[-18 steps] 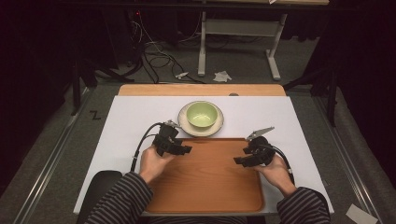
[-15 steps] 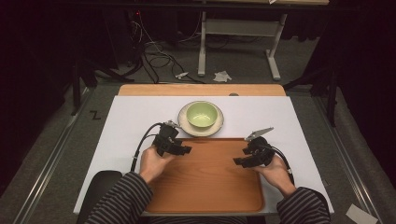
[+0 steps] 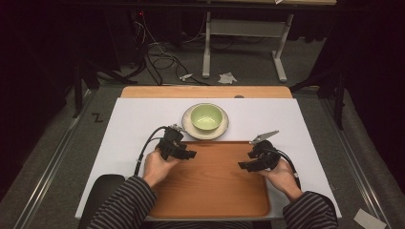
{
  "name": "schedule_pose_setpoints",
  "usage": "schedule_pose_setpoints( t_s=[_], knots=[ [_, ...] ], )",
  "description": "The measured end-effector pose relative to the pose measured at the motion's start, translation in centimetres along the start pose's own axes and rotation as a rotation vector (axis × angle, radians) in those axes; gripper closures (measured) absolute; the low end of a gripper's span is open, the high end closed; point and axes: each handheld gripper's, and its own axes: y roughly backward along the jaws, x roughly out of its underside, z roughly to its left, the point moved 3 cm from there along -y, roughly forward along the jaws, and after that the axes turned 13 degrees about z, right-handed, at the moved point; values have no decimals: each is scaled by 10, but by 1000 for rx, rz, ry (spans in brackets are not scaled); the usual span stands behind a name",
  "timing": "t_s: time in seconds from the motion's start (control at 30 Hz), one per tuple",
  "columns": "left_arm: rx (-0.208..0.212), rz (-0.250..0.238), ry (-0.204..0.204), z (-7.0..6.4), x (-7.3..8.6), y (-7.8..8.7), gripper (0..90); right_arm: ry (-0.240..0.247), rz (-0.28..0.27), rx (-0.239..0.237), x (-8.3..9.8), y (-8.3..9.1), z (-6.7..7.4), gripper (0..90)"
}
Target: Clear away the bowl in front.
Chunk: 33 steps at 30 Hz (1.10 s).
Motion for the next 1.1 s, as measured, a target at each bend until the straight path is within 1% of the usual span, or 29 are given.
schedule_pose_setpoints(
  t_s=[0.1, 0.13, 0.23, 0.27, 0.4, 0.53, 0.6, 0.67, 0.7, 0.9, 0.97, 1.0, 1.07, 1.1],
  knots=[
    [0, 6, 0, 1, 0, -2, 442, 1, 2, 2, 0, -1, 0, 394],
    [0, 6, 0, 1, 0, -2, 440, 13, 5, 6, 0, -1, -1, 393],
    [-3, 14, 0, 2, 1, -3, 437, -4, 7, 1, 0, -1, -1, 393],
    [-4, 15, -2, 2, 1, -2, 435, 6, 10, 2, 0, -2, -1, 393],
    [3, 9, 1, 1, 0, -1, 436, 2, 10, 2, 0, -2, 1, 393],
    [7, 4, 12, 1, -2, 0, 436, -2, 12, 1, 0, -2, 0, 393],
    [7, 6, 6, 0, -2, 1, 436, 5, 10, 5, 0, -2, -1, 392],
    [10, 3, 4, -1, -2, 2, 436, -2, 13, 4, 0, -2, 0, 393],
    [14, 0, 5, -2, -3, 3, 436, 7, 13, 4, 0, -2, 0, 393],
    [12, -3, 4, -2, -5, 4, 433, -1, 17, -2, -1, -3, -1, 393],
    [11, -4, 5, -2, -6, 4, 432, 11, 13, -1, -1, -3, -2, 393],
    [11, -5, 4, -2, -7, 5, 432, 4, 17, -1, -1, -3, -1, 392],
    [14, -9, 4, -4, -10, 7, 431, 17, 12, 2, -1, -3, -1, 392],
    [23, -21, 10, -5, -14, 9, 430, 17, 11, 1, -1, -3, -1, 393]
  ],
)
